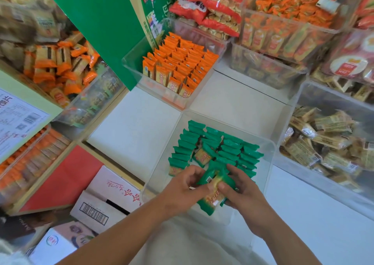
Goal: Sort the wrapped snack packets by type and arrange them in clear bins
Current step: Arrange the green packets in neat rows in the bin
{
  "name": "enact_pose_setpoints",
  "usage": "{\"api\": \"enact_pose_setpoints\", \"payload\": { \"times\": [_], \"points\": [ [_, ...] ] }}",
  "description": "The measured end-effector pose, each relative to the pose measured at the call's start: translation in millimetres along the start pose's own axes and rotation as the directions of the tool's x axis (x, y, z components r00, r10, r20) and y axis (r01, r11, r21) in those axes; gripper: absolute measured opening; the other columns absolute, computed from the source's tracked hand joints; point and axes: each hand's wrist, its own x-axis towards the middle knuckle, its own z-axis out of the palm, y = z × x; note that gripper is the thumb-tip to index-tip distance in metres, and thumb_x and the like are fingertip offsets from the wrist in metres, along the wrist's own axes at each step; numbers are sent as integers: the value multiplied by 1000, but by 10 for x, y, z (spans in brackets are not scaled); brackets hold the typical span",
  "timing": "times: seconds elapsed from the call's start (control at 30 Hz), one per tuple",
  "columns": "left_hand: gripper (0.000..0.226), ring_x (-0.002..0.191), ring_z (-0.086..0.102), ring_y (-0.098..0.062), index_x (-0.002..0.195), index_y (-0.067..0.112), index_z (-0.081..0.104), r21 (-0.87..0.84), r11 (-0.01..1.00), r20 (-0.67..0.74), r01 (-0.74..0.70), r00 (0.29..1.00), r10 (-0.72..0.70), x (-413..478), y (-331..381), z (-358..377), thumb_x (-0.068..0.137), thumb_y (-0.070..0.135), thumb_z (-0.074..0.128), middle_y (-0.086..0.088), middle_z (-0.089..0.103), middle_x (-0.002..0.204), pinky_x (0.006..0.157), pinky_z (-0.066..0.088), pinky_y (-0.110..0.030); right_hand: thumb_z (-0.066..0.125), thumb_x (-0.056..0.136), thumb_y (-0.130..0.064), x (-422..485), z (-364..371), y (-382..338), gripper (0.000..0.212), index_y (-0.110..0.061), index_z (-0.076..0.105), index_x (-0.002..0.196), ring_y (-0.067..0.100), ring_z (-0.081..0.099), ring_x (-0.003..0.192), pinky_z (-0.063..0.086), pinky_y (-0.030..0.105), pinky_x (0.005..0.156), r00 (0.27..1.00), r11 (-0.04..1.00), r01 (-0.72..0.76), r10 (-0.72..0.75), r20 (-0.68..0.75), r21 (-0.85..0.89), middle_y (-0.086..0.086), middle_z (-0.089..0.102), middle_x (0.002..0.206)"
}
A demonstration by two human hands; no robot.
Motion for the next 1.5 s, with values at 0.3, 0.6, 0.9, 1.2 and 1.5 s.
{"api": "enact_pose_setpoints", "payload": {
  "times": [0.3, 0.6, 0.9, 1.2, 1.5],
  "points": [
    [37, 104, 68, -5, 134, 30, 58, 2, 999, -92, -37, 995, 37, -32, -35, -103, 98, 32, 68, 8, 72, 113, 90, 61, -34, 89, 69, -17, 30, 58, 50, 51, -21, 71, 117, 16, 72, 101, 61, 36, 84, 998, 998, 61, -62, -19, -30, -2, 75, 112],
    [25, 85, 68, 0, 104, 21, 61, 45, 999, -142, -26, 989, 32, -16, 0, -49, 94, 41, 72, 4, 70, 98, 70, 59, -22, 90, 67, -29, 35, 39, 48, 73, -47, 56, 129, 2, 67, 102, 57, 21, 87, 956, 858, 280, -291, 42, -432, -11, 67, 115],
    [71, 112, 66, -8, 134, 32, 57, -26, 995, 59, -97, 993, 98, -57, -44, -86, 73, 26, 93, 5, 66, 123, 92, 60, -34, 81, 82, -23, 80, 65, 64, 74, -39, 46, 145, 22, 70, 108, 61, 44, 88, 964, 938, 248, -217, 151, -240, -4, 65, 133],
    [49, 107, 62, -4, 125, 43, 59, 137, 969, 55, -207, 978, 201, -78, -68, -154, 83, 36, 85, 20, 64, 111, 89, 56, -23, 45, 96, -66, 152, -15, -74, 82, -30, 9, 161, -15, 6, 147, 24, 15, 120, 858, 491, 512, -259, 443, -705, -24, 12, 163],
    [50, 116, 49, 12, 133, 43, 57, 536, 781, -182, -322, 859, 479, -94, 18, -459, 87, 49, 74, 36, 54, 122, 93, 37, -1, 88, 74, -46, 368, 90, -437, 60, -37, 57, 124, -5, 55, 104, 44, 13, 87, 908, 480, 393, -336, 249, -784, -24, 57, 115]
  ]
}}
